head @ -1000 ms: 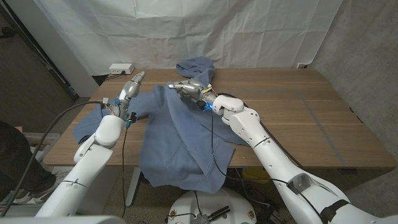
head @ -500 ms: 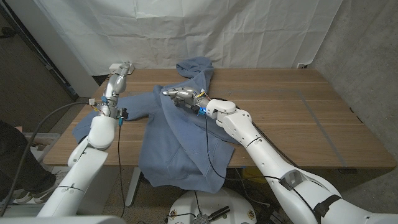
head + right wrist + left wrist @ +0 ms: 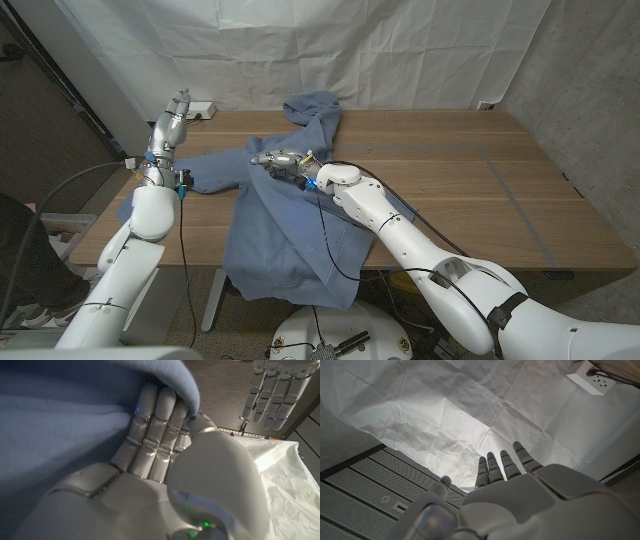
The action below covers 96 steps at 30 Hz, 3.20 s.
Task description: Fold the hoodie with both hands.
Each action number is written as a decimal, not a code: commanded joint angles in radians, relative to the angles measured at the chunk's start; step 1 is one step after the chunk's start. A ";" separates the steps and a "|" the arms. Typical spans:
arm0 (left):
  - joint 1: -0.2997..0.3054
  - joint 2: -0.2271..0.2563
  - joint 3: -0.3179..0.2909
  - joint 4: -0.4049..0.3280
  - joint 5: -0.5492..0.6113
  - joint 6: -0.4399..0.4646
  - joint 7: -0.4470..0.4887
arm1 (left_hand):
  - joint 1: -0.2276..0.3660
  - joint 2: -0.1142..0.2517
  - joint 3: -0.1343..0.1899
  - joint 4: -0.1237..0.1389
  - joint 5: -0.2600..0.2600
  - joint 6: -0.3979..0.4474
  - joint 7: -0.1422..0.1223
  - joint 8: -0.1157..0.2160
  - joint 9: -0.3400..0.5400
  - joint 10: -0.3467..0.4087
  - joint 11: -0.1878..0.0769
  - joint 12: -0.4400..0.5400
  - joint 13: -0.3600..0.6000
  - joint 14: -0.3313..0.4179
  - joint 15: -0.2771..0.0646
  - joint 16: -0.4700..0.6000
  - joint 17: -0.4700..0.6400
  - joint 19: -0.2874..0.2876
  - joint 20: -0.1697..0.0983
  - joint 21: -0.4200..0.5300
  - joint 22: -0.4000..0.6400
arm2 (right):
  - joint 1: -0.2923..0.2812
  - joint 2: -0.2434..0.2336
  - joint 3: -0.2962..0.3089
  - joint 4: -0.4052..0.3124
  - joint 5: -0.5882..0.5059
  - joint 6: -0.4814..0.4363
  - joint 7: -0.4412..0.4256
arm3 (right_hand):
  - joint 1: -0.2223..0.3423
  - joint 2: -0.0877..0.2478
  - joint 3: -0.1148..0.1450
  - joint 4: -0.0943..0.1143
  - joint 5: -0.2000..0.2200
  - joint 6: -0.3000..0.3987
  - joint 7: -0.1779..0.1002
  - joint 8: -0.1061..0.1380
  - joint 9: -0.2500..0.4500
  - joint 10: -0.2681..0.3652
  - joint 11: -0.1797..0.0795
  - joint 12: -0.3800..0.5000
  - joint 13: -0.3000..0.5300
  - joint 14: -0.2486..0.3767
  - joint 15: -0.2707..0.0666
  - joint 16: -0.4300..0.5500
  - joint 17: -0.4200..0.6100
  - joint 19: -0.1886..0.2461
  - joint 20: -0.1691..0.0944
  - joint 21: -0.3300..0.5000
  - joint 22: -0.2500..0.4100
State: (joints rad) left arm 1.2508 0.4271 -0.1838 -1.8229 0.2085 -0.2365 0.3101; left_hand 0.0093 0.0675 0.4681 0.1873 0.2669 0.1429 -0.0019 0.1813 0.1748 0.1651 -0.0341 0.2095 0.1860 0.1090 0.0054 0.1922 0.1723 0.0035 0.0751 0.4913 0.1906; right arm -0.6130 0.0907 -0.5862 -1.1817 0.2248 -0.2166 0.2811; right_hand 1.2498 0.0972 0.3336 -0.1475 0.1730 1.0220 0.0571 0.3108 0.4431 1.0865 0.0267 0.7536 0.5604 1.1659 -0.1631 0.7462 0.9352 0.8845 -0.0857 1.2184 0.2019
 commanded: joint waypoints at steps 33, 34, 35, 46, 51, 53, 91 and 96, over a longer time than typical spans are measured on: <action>-0.007 -0.033 -0.048 0.038 0.032 -0.078 0.027 | 0.003 0.100 0.005 -0.004 0.007 0.013 0.002 0.005 0.003 0.006 -0.006 -0.005 0.001 0.010 -0.007 -0.005 0.001 -0.005 -0.001 -0.007 -0.001 | 0.357 0.148 -0.547 0.750 -0.727 0.557 -0.692 | -0.012 0.016 -0.015 0.004 0.011 0.084 0.059 -0.036 -0.032 0.019 0.010 -0.030 -0.045 0.015 -0.026 -0.021 -0.024 -0.035 0.007 0.035 -0.021; -0.009 -0.033 -0.048 0.040 0.033 -0.077 0.027 | 0.003 0.100 0.006 -0.004 0.007 0.013 0.002 0.005 0.003 0.007 -0.006 -0.004 0.001 0.010 -0.007 -0.005 0.001 -0.005 -0.001 -0.007 -0.001 | 0.363 0.147 -0.549 0.756 -0.722 0.563 -0.673 | -0.012 0.019 -0.014 0.004 0.011 0.077 0.056 -0.042 -0.035 0.013 0.011 -0.036 -0.052 0.012 -0.025 -0.024 -0.026 -0.037 0.008 0.036 -0.021; -0.012 -0.032 -0.046 0.043 0.032 -0.078 0.026 | 0.003 0.100 0.006 -0.004 0.007 0.013 0.002 0.005 0.003 0.006 -0.005 -0.005 0.001 0.010 -0.007 -0.005 0.001 -0.005 -0.001 -0.007 -0.001 | 0.365 0.139 -0.559 0.743 -0.734 0.556 -0.669 | -0.015 0.021 -0.013 0.006 0.011 0.077 0.053 -0.045 -0.038 0.007 0.014 -0.043 -0.058 -0.003 -0.021 -0.035 -0.032 -0.048 0.012 0.034 -0.022; -0.049 -0.016 -0.013 0.082 0.032 -0.059 0.005 | 0.003 0.100 0.006 -0.004 0.007 0.013 0.003 0.005 0.003 0.006 -0.005 -0.005 0.001 0.009 -0.008 -0.006 0.001 -0.008 -0.001 -0.010 -0.001 | 0.321 -0.029 -0.547 0.411 -0.759 0.402 -0.504 | -0.310 -0.025 -0.077 0.122 0.005 -0.127 0.012 -0.133 -0.120 -0.197 0.054 -0.209 -0.186 -0.197 0.083 -0.250 -0.237 -0.246 0.116 -0.077 -0.033; -0.060 -0.010 0.000 0.091 0.031 -0.049 -0.001 | 0.003 0.099 0.007 -0.004 0.007 0.013 0.001 0.005 0.003 0.007 -0.006 -0.005 0.001 0.009 -0.008 -0.006 0.001 -0.009 -0.001 -0.011 -0.002 | 0.305 -0.094 -0.498 0.294 -0.681 0.373 -0.367 | -0.503 -0.049 -0.140 0.198 0.008 -0.242 0.019 -0.133 -0.154 -0.324 0.087 -0.285 -0.225 -0.327 0.143 -0.341 -0.310 -0.343 0.181 -0.159 -0.031; -0.066 -0.007 0.006 0.098 0.025 -0.045 -0.007 | 0.003 0.099 0.007 -0.004 0.007 0.013 0.002 0.005 0.003 0.007 -0.006 -0.005 0.001 0.009 -0.009 -0.006 0.001 -0.010 -0.001 -0.012 -0.002 | 0.291 -0.119 -0.474 0.233 -0.650 0.338 -0.327 | -0.556 -0.062 -0.161 0.216 0.010 -0.291 0.015 -0.134 -0.164 -0.376 0.102 -0.314 -0.237 -0.379 0.164 -0.372 -0.331 -0.375 0.201 -0.189 -0.031; -0.211 0.048 0.171 0.167 -0.011 0.024 -0.114 | 0.001 0.099 0.008 -0.003 0.008 0.015 0.003 0.005 0.003 0.009 -0.008 -0.005 0.001 0.010 -0.008 -0.007 0.001 -0.010 0.006 -0.018 -0.001 | 0.005 -0.608 -0.323 -0.570 -0.677 -0.141 -0.386 | -0.570 -0.051 -0.149 0.169 0.018 -0.472 0.020 -0.133 -0.200 -0.530 0.091 -0.392 -0.254 -0.553 0.184 -0.456 -0.387 -0.481 0.238 -0.326 -0.031; -0.223 0.050 0.187 0.167 -0.011 0.024 -0.118 | 0.001 0.099 0.008 -0.003 0.008 0.016 0.002 0.005 0.003 0.008 -0.007 -0.006 0.001 0.011 -0.009 -0.007 0.001 -0.010 0.007 -0.018 -0.001 | -0.046 -0.653 -0.296 -0.655 -0.674 -0.221 -0.391 | -0.569 -0.051 -0.149 0.165 0.018 -0.471 0.019 -0.129 -0.201 -0.529 0.089 -0.390 -0.252 -0.554 0.184 -0.456 -0.387 -0.483 0.238 -0.331 -0.031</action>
State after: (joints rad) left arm 1.0614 0.4706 -0.0384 -1.6642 0.2012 -0.2154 0.2076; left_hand 0.0092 0.0675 0.4680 0.1874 0.2669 0.1466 0.0018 0.1814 0.1748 0.1689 -0.0377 0.2069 0.1859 0.1144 0.0000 0.1840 0.1726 -0.0060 0.0769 0.4759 0.1865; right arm -0.5532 -0.4364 -0.9278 -1.6272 -0.4358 -0.2660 -0.1031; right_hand 0.6681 0.0453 0.1808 0.0218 0.1896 0.5513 0.0767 0.1802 0.2413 0.5601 0.1151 0.3623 0.3045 0.6162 0.0180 0.2919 0.5448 0.4027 0.1535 0.8906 0.1675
